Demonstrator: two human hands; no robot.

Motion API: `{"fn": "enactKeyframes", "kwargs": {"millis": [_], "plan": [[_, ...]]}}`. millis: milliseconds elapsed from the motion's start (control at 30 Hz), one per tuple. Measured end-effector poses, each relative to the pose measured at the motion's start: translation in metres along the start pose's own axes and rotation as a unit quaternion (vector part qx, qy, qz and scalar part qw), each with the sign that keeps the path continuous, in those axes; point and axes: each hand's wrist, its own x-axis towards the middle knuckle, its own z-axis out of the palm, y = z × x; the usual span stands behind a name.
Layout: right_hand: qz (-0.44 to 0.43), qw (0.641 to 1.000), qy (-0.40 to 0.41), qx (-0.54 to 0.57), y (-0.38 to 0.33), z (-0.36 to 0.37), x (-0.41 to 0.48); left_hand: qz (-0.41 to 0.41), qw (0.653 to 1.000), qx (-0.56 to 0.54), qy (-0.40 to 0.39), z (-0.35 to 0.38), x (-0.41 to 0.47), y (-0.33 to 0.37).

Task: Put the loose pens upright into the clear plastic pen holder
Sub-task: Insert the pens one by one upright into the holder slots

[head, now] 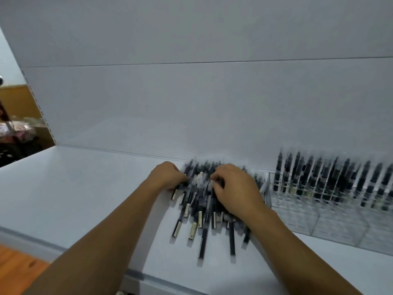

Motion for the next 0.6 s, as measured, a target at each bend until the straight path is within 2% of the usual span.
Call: {"fn": "enactKeyframes", "kwargs": {"millis": [100,167,233,333,500,600], "plan": [[0.009,1.000,0.011,0.002,0.000,0.000,0.000,0.001,1.000,-0.027,0.008,0.004,0.002,-0.004],[0.017,1.000,0.019,0.004,0.000,0.000,-0.001,-0.005,0.995,-0.100,0.008,0.006,0.002,-0.010],[0.029,0.999,0.000,-0.020,0.001,-0.001,-0.002,-0.015,0.985,-0.173,0.016,0.007,0.000,-0.014],[0.047,0.997,-0.037,-0.041,0.001,-0.001,-0.004,-0.025,0.975,-0.220,0.023,0.007,-0.004,-0.016],[0.052,0.998,-0.020,0.001,0.005,-0.002,-0.003,-0.042,0.947,-0.318,0.014,0.008,-0.008,-0.015],[0.067,0.998,0.003,0.022,0.007,-0.003,-0.003,-0.038,0.929,-0.366,0.037,0.010,-0.009,-0.014]]}}
